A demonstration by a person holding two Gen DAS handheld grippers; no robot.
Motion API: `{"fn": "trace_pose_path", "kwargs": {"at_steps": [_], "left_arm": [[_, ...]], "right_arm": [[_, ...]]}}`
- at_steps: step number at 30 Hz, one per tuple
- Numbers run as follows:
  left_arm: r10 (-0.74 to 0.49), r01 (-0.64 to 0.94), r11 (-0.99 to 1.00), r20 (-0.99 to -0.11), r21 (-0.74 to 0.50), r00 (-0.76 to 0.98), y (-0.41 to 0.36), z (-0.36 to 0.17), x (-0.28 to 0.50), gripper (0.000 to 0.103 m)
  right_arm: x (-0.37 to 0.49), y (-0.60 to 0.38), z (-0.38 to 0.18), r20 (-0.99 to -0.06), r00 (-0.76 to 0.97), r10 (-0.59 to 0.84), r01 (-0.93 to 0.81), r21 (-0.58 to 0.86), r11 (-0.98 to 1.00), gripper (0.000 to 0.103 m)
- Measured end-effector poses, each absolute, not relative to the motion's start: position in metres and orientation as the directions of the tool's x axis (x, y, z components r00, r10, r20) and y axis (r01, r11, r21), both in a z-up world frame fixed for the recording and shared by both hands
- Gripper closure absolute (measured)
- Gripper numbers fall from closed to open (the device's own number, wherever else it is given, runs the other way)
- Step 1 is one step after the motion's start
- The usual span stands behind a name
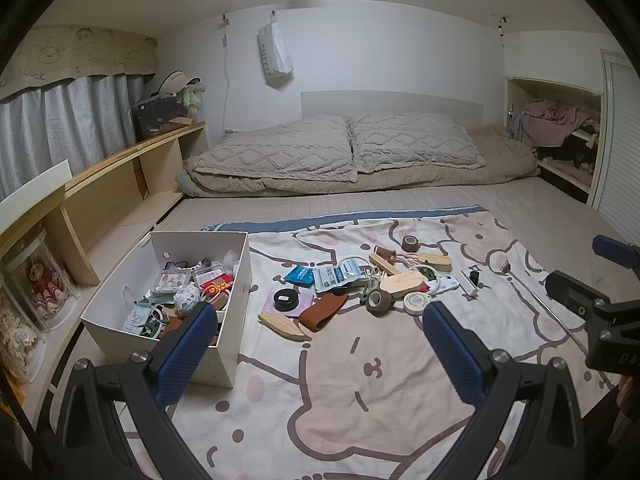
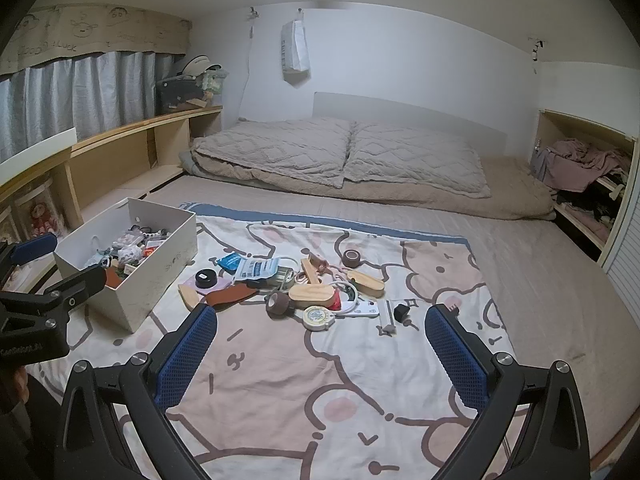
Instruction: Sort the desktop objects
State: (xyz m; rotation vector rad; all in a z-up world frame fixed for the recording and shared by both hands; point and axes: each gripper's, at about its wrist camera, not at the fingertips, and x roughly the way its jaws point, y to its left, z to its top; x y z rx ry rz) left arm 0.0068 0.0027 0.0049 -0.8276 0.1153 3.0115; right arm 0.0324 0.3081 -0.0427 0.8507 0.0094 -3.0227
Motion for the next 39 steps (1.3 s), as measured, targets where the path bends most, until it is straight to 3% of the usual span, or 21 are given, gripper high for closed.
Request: {"fn": "trace_pose_path", "kwargs": {"at_steps": [39], "left_arm": [[0.003, -0.039, -0.997, -0.473, 0.068, -0.881, -0.002, 0.026, 0.017, 0.0]], "right_arm": [[0.042, 0.315, -0.04, -0.521, -0.854, -0.015, 0.032, -0.024, -0.999, 0.0]]}}
